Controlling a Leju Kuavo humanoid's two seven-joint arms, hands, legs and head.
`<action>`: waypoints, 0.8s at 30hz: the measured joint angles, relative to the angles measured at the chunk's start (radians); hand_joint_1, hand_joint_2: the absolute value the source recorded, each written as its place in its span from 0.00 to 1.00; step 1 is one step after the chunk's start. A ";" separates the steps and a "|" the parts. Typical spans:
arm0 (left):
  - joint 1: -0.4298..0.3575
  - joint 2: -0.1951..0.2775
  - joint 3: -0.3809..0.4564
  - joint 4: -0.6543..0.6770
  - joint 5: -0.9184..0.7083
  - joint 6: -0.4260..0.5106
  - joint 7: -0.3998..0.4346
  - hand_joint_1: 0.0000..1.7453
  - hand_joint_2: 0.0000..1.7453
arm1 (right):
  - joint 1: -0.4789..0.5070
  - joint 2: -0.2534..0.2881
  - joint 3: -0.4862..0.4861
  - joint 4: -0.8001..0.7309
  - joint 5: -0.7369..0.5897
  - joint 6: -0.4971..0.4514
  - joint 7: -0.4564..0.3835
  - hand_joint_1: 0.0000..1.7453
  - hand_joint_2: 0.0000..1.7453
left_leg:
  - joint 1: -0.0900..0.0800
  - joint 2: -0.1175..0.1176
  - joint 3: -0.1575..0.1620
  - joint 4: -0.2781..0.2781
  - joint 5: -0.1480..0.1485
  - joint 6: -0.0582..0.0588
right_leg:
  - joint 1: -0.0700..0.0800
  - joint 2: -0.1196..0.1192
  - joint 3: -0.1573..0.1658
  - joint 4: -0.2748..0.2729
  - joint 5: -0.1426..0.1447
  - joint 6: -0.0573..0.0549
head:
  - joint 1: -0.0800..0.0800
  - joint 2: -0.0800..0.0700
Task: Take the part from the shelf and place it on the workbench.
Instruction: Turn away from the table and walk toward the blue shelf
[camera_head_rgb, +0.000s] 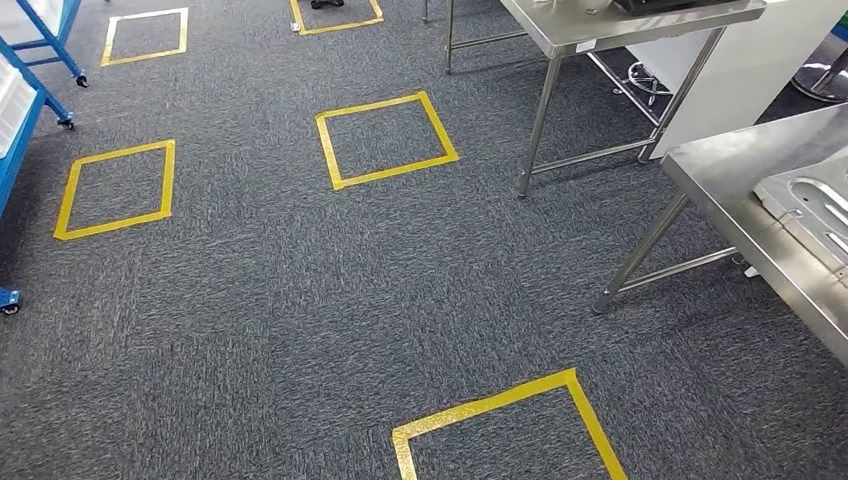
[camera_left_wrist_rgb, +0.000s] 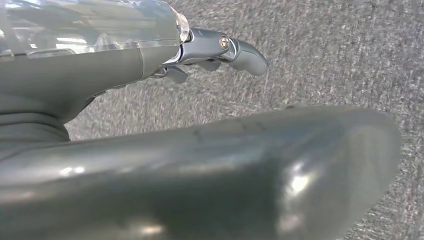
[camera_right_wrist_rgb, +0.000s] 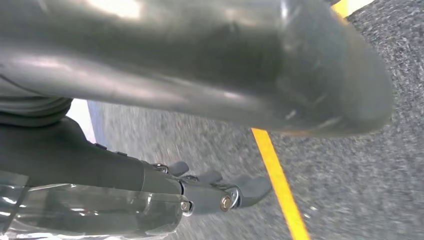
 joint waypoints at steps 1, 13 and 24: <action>0.002 0.000 0.000 0.000 0.000 0.000 -0.001 0.00 0.00 | -0.001 -0.001 0.000 0.000 0.002 0.001 0.000 0.00 0.00 | 0.002 -0.007 -0.003 -0.001 0.001 -0.006 | 0.001 -0.010 0.000 -0.002 0.002 -0.007 | 0.000 0.000; 0.008 -0.006 0.000 0.000 -0.001 -0.005 -0.007 0.00 0.00 | 0.008 -0.010 0.000 0.000 0.012 0.018 -0.002 0.00 0.00 | 0.001 0.139 -0.023 0.053 -0.016 -0.014 | 0.013 -0.136 0.019 -0.013 -0.006 -0.029 | -0.004 0.000; 0.010 -0.010 0.007 0.000 0.000 -0.008 -0.002 0.00 0.00 | 0.015 -0.026 0.000 -0.001 0.022 0.031 -0.018 0.00 0.00 | -0.004 0.062 0.013 -0.025 0.013 0.029 | 0.007 -0.055 -0.110 0.264 -0.140 0.007 | -0.001 0.000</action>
